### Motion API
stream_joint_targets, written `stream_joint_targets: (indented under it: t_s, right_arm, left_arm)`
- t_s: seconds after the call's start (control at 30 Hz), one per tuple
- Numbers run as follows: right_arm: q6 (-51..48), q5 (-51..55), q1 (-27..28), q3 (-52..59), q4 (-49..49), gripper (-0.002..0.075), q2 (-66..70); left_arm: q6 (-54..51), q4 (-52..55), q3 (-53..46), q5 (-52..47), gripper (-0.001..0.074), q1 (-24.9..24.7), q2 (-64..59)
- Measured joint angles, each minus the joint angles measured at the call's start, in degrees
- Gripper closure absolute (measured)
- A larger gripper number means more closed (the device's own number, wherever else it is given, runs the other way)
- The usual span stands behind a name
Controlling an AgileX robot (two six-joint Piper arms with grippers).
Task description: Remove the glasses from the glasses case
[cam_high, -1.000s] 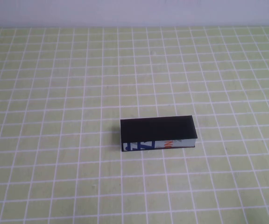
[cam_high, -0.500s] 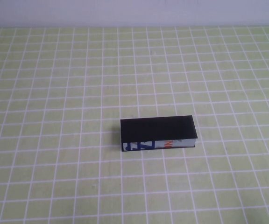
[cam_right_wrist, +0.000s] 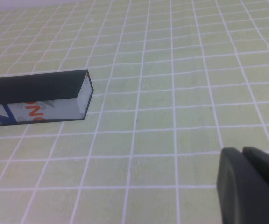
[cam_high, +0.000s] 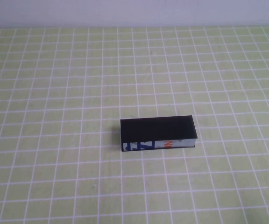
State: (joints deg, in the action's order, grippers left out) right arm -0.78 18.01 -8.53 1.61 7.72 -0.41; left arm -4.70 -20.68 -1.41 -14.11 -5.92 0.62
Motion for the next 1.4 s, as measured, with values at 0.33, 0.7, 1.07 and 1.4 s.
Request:
stream_joint_targets:
  t_s: [0.33,0.7,1.07,1.4]
  right_arm:
    - [0.0,0.0,0.0,0.0,0.0,0.0743,0.0]
    - [0.0,0.0,0.0,0.0,0.0,0.0743,0.0]
    - [0.0,0.0,0.0,0.0,0.0,0.0743,0.0]
    - [0.0,0.0,0.0,0.0,0.0,0.0743,0.0]
  left_arm:
    - [0.1,-18.7,0.0,8.0,0.0739,0.0,0.0]
    - [0.1,-19.0,1.0,3.1,0.0739,0.0,-7.2]
    - [-11.3,-16.9,27.5,-19.4,0.0739,0.0,-39.2]
    - [-30.8,-24.8,53.4,-26.7,0.0739,-1.4,-72.7]
